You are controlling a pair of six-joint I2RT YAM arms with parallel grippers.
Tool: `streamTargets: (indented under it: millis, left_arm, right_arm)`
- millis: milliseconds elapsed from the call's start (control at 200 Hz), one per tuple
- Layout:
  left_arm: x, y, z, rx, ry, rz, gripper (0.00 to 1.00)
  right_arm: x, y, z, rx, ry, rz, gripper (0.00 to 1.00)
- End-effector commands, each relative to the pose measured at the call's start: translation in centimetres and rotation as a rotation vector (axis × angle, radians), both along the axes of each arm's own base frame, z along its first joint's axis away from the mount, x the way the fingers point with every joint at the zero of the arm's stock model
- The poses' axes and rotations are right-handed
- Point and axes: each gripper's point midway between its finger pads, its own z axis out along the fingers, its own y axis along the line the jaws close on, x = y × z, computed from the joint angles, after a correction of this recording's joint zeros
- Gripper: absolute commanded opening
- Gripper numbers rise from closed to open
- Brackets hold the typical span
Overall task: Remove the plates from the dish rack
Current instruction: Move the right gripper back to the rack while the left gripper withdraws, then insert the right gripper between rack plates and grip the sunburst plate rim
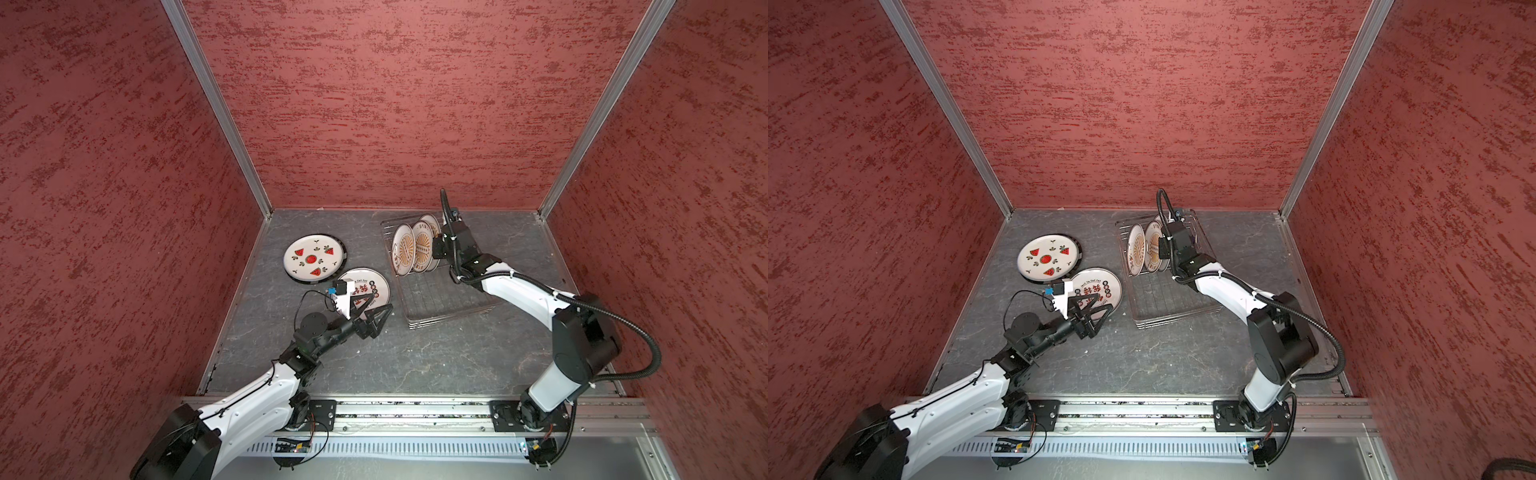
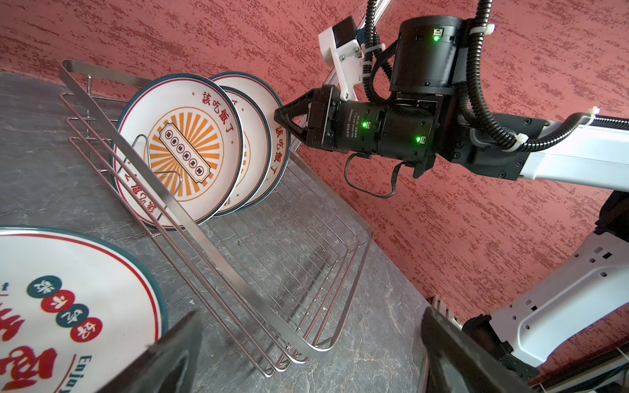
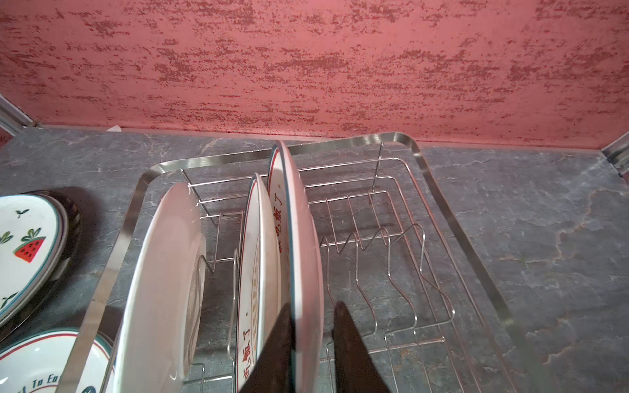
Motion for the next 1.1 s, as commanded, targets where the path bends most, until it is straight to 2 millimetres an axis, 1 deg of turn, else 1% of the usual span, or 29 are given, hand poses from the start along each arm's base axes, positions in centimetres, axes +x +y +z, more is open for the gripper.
streamTargets:
  millis: [0, 65, 175, 250, 401, 466, 511, 616, 787, 837, 1012, 1097]
  left_arm:
    - [0.0, -0.5, 1.1, -0.008, -0.023, -0.014, 0.99]
    - [0.1, -0.4, 1.1, -0.006, -0.021, -0.006, 0.99]
    - [0.4, -0.1, 0.9, -0.004, -0.016, 0.02, 0.99]
    - [0.4, -0.1, 0.9, -0.003, -0.015, 0.021, 0.99]
    - [0.4, 0.3, 0.9, -0.021, -0.004, 0.039, 0.99]
    - [0.2, 0.5, 1.0, -0.024, -0.01, 0.046, 0.99]
    - [0.2, 0.7, 1.1, -0.023, -0.013, 0.056, 0.99]
    - [0.1, 1.4, 1.4, -0.03, -0.025, 0.085, 0.99]
    - [0.0, 2.0, 1.5, -0.034, -0.034, 0.111, 0.99]
    - [0.1, 2.1, 1.5, -0.032, -0.035, 0.117, 0.99]
    - [0.1, 2.1, 1.5, -0.03, -0.035, 0.119, 1.0]
    - [0.2, 2.1, 1.5, -0.028, -0.036, 0.12, 0.99]
  right_arm:
    - [0.8, -1.6, -0.1, -0.08, 0.0, -0.093, 0.21]
    - [1.1, -1.8, -0.4, -0.106, 0.007, -0.112, 0.21]
    - [1.5, -1.0, -1.1, -0.112, 0.031, -0.084, 0.21]
    - [1.6, -0.6, -1.2, -0.102, 0.037, -0.068, 0.2]
    - [1.8, -0.3, -1.7, -0.107, 0.052, -0.058, 0.2]
    - [1.8, -0.3, -1.8, -0.108, 0.056, -0.057, 0.12]
    - [1.9, -0.3, -1.7, -0.108, 0.052, -0.058, 0.11]
    - [1.9, -0.4, -1.0, -0.11, 0.03, -0.076, 0.11]
    - [2.0, 0.0, 0.6, -0.149, -0.016, -0.102, 0.09]
    - [2.1, 0.0, 1.1, -0.167, -0.026, -0.116, 0.06]
    - [2.5, -0.1, 2.6, -0.205, -0.064, -0.154, 0.05]
    - [2.4, 0.0, 3.9, -0.22, -0.091, -0.166, 0.04]
